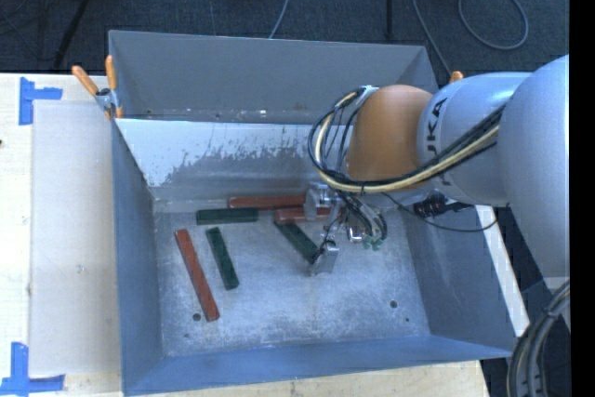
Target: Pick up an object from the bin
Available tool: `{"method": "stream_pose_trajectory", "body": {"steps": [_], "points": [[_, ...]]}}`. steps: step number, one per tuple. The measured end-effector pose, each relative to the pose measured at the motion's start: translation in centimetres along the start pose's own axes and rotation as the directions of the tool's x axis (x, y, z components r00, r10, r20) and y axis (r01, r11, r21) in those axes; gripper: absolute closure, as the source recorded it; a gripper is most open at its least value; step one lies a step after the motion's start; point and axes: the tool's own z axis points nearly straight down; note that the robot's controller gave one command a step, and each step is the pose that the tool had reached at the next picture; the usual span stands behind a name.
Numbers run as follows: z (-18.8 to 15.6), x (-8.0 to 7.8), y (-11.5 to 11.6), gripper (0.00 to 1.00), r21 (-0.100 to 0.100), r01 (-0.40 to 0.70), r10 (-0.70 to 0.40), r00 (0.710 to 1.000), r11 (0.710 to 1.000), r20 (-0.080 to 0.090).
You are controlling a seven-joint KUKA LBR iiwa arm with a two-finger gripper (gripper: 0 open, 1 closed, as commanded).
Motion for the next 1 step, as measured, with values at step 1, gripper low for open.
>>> {"method": "stream_pose_trajectory", "body": {"steps": [1], "points": [[-0.11, 4.67, -3.08, 0.0, 0.002, -0.041, 0.041, 0.999, 0.999, 0.002]]}}
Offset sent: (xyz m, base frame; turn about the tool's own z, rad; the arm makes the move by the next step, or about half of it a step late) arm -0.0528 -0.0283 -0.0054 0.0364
